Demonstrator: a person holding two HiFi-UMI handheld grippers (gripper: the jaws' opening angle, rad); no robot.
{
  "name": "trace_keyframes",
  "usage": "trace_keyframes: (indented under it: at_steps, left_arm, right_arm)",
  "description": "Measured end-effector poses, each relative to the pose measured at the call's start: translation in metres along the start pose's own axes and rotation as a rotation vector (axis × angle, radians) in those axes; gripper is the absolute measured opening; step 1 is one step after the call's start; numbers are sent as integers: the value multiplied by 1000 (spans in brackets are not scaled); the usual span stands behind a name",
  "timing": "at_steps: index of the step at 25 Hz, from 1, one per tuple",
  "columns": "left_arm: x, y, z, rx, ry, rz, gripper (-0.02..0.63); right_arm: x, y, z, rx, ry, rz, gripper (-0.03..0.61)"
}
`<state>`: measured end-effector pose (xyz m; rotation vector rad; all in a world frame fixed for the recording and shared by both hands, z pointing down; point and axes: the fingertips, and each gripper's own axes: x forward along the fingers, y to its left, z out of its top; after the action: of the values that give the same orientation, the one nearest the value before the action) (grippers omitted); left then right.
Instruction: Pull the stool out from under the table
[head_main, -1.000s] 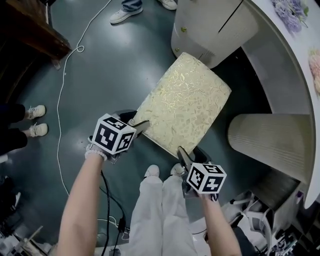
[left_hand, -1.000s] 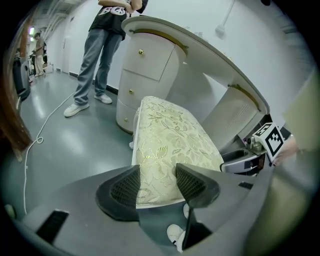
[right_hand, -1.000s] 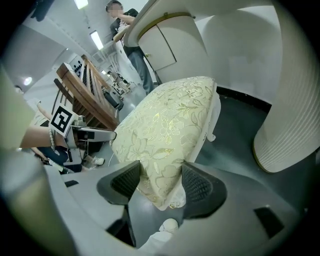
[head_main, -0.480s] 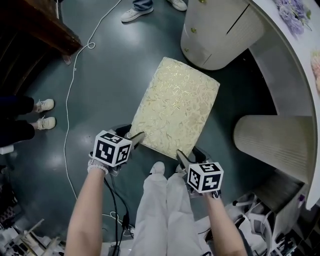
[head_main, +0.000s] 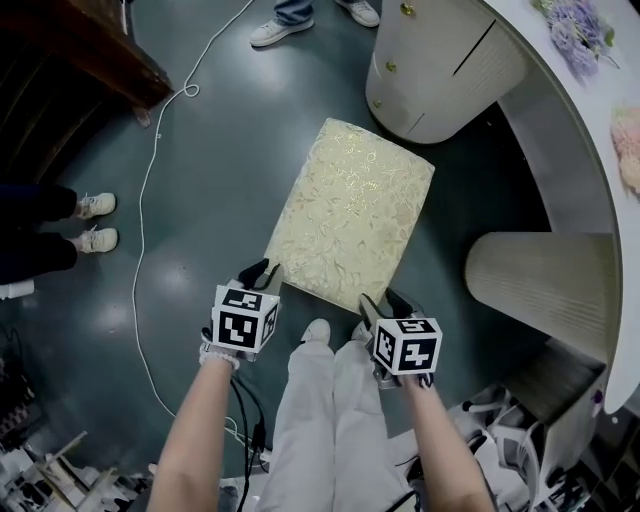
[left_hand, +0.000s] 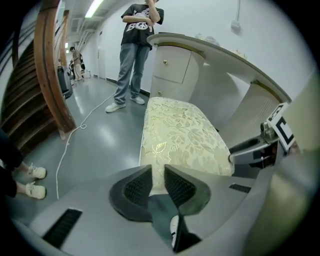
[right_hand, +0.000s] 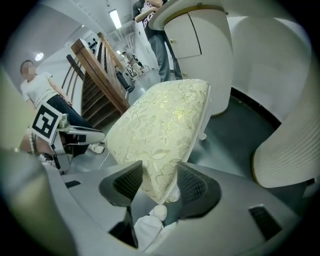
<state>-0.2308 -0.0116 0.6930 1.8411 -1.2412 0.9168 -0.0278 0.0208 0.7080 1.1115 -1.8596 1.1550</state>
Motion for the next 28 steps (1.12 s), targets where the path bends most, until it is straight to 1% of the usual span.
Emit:
trace_keyframes:
  at_steps: [1,2,4,7,9,10,14,16,24,28]
  left_arm:
    - [-7,-2,-3,12,6,8,58]
    - [-14,-6,-6,15,7,6,37]
    - [-30,-13,-6,-11,-2,-16,21]
    - [-55,-19,2,-93,-31,-43,17]
    - [-74,-22,12,-116,-58,-42,17]
    - [-85,-25,18,-105,-68,-37,17]
    - [-126,-41,44,-12,-86,-21,17]
    - [-147,-50,58,21,-111,-19,17]
    - [-237,-81,134,123,-279,-31,17]
    - [-287,-100,172,177,-374,-41,17]
  right_arm:
    - [-6,-2,2,-9,-8,-34,189]
    - [-14,-5,6,-16,-21,-68,88]
    - [-31,-8,18,-23,-58,-117,53]
    - [-60,-6,40,-16,-120,-134,46]
    - [-80,0,52,-6,-151,-114,44]
    - [-91,5,57,-9,-160,-101,44]
    - [-137,29,72,-66,-181,-60,44]
    - [-160,41,78,-94,-200,-47,43]
    - [-245,84,123,-244,-311,-25,43]
    - [-289,100,145,-278,-368,-7,43]
